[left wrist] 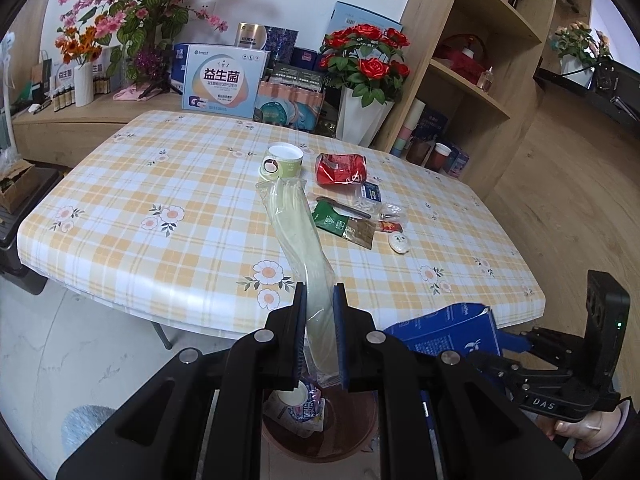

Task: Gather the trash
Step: 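Lower the blue box into the brown bin and open the right tool, then carry the clear plastic wrapper over the bin with the left tool and release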

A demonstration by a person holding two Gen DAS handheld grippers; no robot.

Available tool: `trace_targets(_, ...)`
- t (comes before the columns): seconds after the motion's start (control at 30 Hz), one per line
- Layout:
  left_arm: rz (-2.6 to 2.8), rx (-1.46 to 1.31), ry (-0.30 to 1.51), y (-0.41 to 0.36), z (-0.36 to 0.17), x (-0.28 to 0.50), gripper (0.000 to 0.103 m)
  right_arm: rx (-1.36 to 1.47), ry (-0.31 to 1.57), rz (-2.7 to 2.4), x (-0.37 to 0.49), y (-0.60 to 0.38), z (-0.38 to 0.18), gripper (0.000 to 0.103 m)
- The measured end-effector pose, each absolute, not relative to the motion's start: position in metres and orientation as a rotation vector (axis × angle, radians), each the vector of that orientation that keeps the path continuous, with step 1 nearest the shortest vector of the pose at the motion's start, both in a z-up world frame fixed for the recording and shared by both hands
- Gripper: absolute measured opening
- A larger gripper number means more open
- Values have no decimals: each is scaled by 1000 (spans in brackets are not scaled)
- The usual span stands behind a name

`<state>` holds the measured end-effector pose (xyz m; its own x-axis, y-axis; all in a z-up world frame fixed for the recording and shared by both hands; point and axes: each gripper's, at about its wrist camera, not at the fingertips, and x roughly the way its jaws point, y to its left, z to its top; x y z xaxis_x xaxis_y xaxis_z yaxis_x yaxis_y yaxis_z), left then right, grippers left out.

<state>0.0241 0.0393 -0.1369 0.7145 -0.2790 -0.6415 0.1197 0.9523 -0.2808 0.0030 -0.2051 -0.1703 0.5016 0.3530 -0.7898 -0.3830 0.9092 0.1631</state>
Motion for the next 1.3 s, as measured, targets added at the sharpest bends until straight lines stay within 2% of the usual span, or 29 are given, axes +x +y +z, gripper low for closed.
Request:
trace_targets(0.13,-222,-230,752,41,-141,25,13,-14,977,462,8,-202,-180,46)
trace_targets(0.2,-224,-230,754,40,-141,25,13,2,974,457,11,-202,-181,57)
trace_targets(0.3,-227,-228,753,39,-140,24,13,34,946,451,14,-205,-175,62)
trace_targets(0.47,-230,-228,755,38,-140,24,13,66,840,360,15,-226,-151,87)
trace_targets(0.53,-233,-228,759,36,-140,23,13,76,801,316,15,-235,-143,92)
trace_targets(0.87,-287,-204,799,18,-148,22,13,79,679,189,14,-270,-112,97)
trace_targets(1.3,-374,-154,888,-16,-168,23,13,102,680,160,17,-285,-120,97)
